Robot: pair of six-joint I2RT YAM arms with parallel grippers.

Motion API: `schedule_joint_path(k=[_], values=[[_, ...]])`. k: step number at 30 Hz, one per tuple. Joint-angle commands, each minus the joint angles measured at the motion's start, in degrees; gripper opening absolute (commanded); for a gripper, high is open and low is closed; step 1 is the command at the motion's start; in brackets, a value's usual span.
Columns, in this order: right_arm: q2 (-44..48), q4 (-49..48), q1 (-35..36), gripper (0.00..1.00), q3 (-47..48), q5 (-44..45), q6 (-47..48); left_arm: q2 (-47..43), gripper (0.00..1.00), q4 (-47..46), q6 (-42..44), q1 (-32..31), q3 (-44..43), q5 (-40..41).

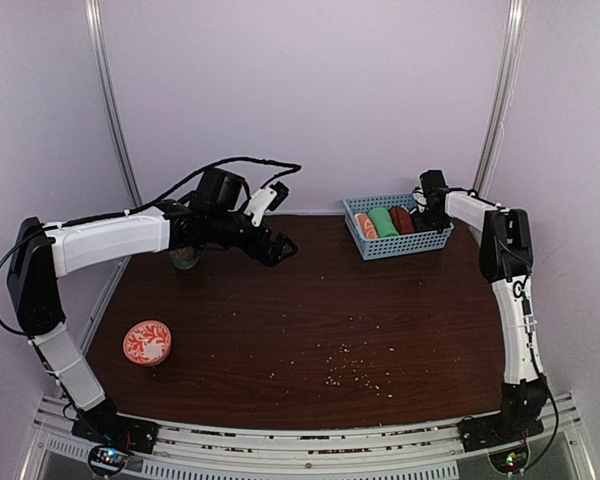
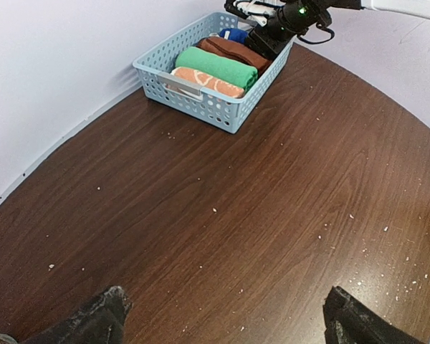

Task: Roll the towels
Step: Place the towel in the storage box.

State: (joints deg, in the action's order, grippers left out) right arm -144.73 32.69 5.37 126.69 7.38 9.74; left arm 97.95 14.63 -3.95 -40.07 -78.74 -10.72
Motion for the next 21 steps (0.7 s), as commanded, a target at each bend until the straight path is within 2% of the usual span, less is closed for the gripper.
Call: schedule_joint_path(k=[1,21], values=[[4.63,3.1,-0.27,0.59,-2.21,-0.02,0.18,0.54,0.98,-1.29,0.21,-0.17,-0.54,-1.08],[8.59,4.04,-1.14,0.61,-4.68,-0.12,0.57,0.45,0.98,-1.17,-0.39,-0.09,-0.71,-2.29]])
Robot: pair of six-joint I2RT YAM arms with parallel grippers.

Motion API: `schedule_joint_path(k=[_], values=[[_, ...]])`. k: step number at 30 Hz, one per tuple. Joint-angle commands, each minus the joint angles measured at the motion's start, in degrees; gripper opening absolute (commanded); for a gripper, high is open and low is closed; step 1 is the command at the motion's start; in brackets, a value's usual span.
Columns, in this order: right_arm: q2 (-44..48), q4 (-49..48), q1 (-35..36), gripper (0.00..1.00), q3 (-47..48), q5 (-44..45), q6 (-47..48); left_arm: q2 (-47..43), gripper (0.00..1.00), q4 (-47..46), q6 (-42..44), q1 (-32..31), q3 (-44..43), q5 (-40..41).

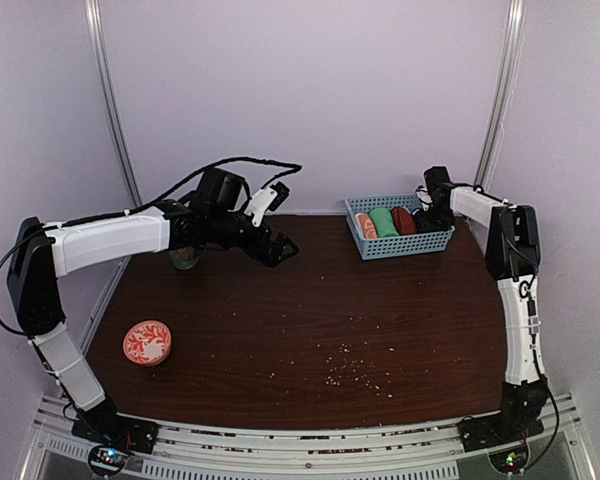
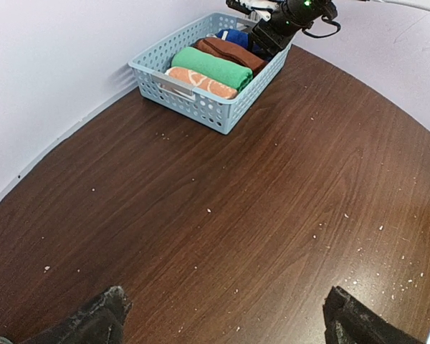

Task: Roll the towels
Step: Place the towel in the storage box.

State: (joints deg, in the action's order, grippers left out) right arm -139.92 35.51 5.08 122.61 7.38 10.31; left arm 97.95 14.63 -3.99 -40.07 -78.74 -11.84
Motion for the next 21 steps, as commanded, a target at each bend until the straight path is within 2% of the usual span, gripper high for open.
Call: schedule_joint_path(k=[1,11,21], values=[[3.91,1.22,-0.94,0.61,-0.75,-0.23,-0.02,0.48,0.98,-1.18,-0.4,-0.09,-0.71,-1.17],[4.81,1.14,-1.52,0.61,-1.75,-1.09,-0.53,0.69,0.98,-1.21,-0.48,-0.09,-0.71,-1.18],[8.65,0.85,-1.57,0.62,-4.54,-5.87,-1.55,1.08,0.98,-1.11,-0.74,-0.1,-0.8,-1.72]])
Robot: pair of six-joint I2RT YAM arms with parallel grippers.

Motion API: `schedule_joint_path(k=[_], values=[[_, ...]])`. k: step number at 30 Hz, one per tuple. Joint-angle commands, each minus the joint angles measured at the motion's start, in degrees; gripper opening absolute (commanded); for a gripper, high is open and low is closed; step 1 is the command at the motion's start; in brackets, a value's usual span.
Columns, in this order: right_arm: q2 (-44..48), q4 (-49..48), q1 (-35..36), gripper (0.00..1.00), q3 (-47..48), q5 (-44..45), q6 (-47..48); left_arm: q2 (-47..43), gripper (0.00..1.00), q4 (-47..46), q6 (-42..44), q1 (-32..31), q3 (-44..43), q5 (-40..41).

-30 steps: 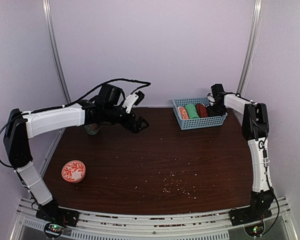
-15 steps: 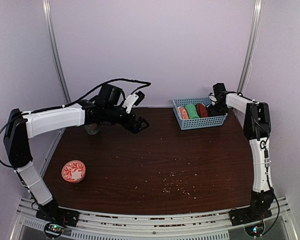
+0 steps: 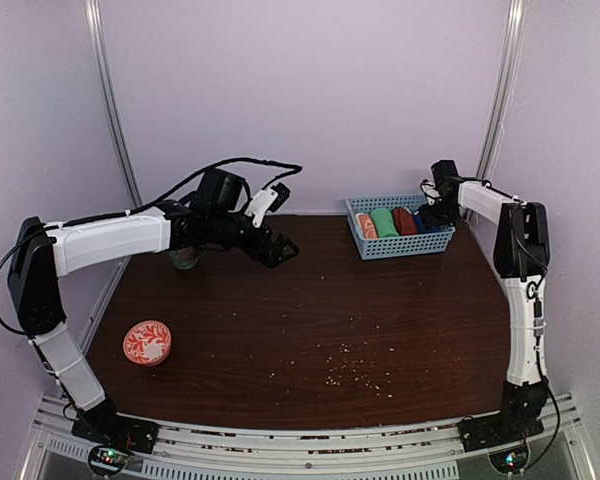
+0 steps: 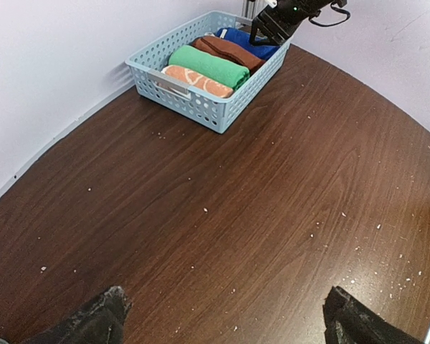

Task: Roll the towels
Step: Place the towel in the storage box.

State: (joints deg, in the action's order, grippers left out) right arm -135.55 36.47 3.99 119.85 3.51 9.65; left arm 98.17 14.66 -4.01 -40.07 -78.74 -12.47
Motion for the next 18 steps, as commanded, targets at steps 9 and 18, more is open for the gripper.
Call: schedule_joint_path(k=[9,18], values=[[6.29,-0.51,-0.61,0.62,-3.04,-4.64,-1.49,1.6,0.98,-0.94,-0.54,-0.11,-0.89,0.04],[23.67,-5.79,-0.58,0.64,-16.99,-17.55,-2.48,0.72,0.98,1.0,2.65,0.09,-1.88,11.89]])
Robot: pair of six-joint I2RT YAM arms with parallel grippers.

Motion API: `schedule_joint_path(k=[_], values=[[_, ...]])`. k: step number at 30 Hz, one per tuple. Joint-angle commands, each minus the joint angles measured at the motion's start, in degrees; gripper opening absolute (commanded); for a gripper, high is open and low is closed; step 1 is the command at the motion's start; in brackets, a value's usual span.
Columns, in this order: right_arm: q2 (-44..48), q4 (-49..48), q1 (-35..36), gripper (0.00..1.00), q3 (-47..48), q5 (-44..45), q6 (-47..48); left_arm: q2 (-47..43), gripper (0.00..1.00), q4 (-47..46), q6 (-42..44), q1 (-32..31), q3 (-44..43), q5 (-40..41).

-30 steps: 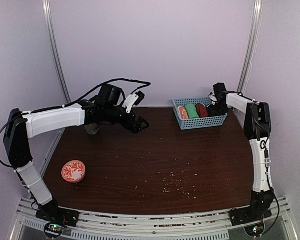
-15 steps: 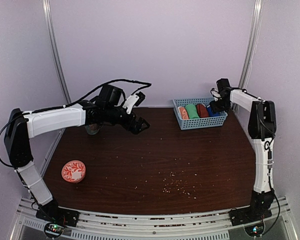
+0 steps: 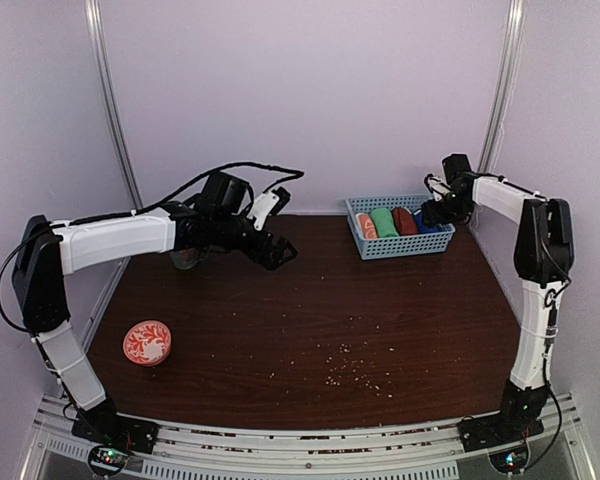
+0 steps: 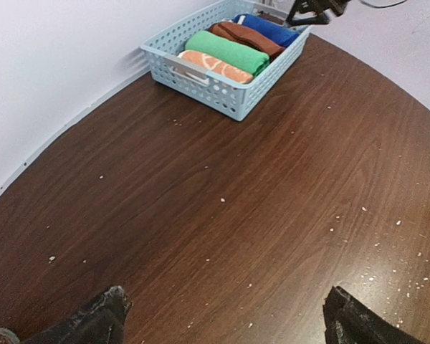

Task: Roll the towels
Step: Place the towel in the storage box, then reset both arms

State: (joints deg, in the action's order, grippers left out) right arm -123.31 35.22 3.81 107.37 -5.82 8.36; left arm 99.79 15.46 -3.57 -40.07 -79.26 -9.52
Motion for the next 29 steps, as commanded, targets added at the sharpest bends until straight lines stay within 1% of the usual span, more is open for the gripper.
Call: schedule_joint_path(k=[1,5,8,9,10,11,12,14,16,18,20,22,24,29], values=[[14.61,-5.55,-0.39,0.64,-6.43,-10.27,-1.2,-1.62,0.98,-0.02,2.61,0.34,-1.07,11.6],[28.23,-13.82,-0.38,0.65,-16.44,-16.05,-2.27,-3.59,0.98,0.58,2.8,2.54,-2.29,18.11],[36.66,-17.16,-0.41,0.69,-22.0,-17.56,-2.8,-4.57,0.98,1.65,3.01,3.24,-5.16,21.05],[38.91,-17.28,-0.44,0.73,-22.98,-17.81,-3.1,-4.85,0.98,2.2,3.31,3.33,-6.63,21.86],[41.63,-17.4,-0.47,0.8,-24.23,-18.19,-3.4,-5.05,0.98,2.77,3.57,3.46,-8.86,22.85],[43.67,-18.37,-0.47,0.95,-25.11,-17.83,-4.77,-5.25,0.98,3.22,3.78,3.43,-9.96,23.49],[45.9,-19.67,-0.47,0.99,-27.22,-16.65,-7.09,-5.56,0.98,3.47,3.85,3.44,-11.39,24.71],[49.99,-21.65,-0.47,1.0,-29.74,-14.02,-10.49,-6.7,0.98,2.86,3.75,3.45,-13.09,28.27],[54.03,-23.09,-0.47,1.0,-31.58,-12.62,-11.67,-8.48,0.98,1.17,3.47,3.46,-12.81,31.31],[57.86,-24.1,-0.47,1.0,-32.95,-10.45,-12.44,-10.28,0.98,-0.8,2.02,3.45,-11.24,34.75],[59.25,-22.95,-0.47,1.0,-32.63,-9.55,-12.49,-12.15,0.98,-3.02,0.34,3.46,-8.9,37.26],[59.69,-22.07,-0.43,1.0,-33.38,-9.16,-12.62,-13.96,0.98,-4.98,0.49,3.43,-6.45,37.14],[60.17,-23.3,-0.47,1.0,-35.92,-9.12,-12.87,-15.29,0.98,-6.04,0.61,3.47,-4.54,37.21],[59.63,-24.81,-0.47,1.0,-39.34,-10.14,-14.07,-16.59,0.98,-5.64,1.19,3.47,-1.87,36.94]])
